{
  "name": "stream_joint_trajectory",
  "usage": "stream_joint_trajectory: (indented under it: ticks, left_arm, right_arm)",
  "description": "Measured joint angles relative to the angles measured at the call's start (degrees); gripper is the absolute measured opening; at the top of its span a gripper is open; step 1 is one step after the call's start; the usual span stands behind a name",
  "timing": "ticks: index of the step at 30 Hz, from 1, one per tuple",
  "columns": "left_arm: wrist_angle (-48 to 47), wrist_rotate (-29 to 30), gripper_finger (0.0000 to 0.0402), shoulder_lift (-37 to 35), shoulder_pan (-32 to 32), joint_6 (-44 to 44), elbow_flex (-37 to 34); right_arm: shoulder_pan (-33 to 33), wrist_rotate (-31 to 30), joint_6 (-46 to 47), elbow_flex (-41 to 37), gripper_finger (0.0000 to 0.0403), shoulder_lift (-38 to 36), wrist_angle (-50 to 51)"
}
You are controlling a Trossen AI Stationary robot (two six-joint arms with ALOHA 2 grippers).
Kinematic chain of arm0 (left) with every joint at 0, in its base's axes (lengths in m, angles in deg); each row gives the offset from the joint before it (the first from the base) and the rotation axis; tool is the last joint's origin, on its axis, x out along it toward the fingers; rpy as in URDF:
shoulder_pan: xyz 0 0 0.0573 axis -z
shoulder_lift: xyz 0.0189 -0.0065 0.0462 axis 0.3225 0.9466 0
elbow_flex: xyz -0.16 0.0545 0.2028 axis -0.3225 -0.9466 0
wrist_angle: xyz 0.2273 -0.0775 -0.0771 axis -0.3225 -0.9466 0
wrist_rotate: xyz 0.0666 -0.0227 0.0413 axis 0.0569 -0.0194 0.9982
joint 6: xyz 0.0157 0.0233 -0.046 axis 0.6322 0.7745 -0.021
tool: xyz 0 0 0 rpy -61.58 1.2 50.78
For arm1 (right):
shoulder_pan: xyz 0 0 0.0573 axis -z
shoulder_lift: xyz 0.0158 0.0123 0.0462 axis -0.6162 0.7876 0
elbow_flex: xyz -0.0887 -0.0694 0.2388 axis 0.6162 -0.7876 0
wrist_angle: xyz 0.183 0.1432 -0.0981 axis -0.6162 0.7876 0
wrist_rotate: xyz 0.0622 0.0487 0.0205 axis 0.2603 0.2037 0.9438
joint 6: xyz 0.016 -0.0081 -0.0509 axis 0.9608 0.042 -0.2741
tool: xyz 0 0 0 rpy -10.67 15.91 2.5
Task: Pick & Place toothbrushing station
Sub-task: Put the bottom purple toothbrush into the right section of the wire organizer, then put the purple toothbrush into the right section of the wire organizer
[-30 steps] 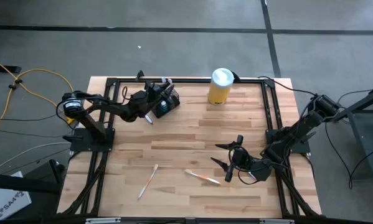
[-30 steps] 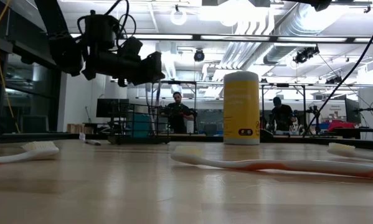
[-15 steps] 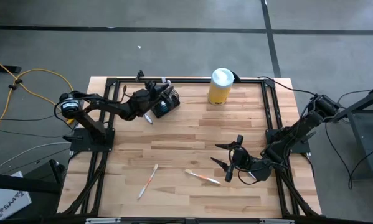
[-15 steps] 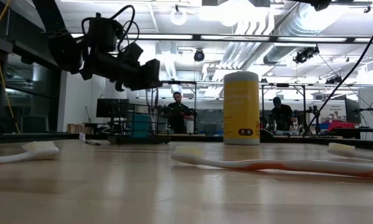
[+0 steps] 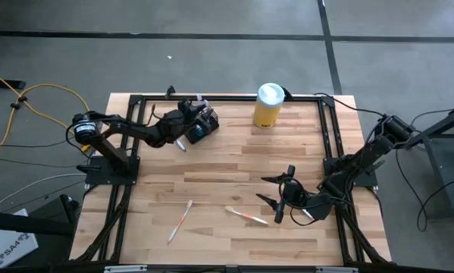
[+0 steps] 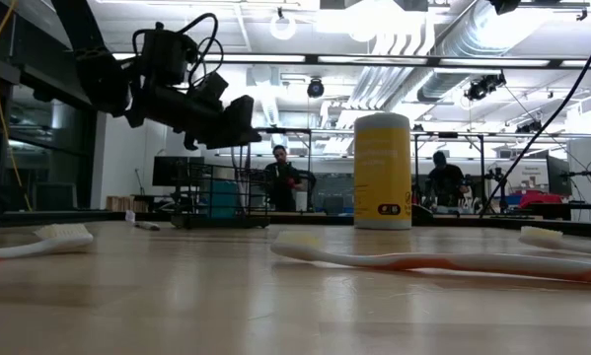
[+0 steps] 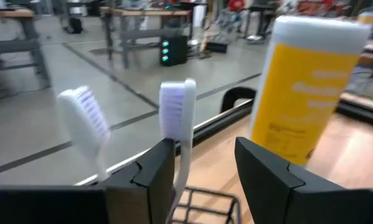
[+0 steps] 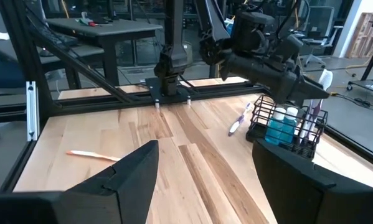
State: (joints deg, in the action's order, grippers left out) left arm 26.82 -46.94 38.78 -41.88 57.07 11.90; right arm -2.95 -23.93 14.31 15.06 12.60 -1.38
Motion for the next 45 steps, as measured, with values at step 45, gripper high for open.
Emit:
stream_joint_trajectory:
  ticks: [45]
  left_arm:
    - [-52.62, 22.32, 0.0163, -27.08, 27.24, -19.47, 0.04]
  right_arm:
    - [0.00, 1.49, 0.46, -0.02, 0.0252, 0.00, 0.97]
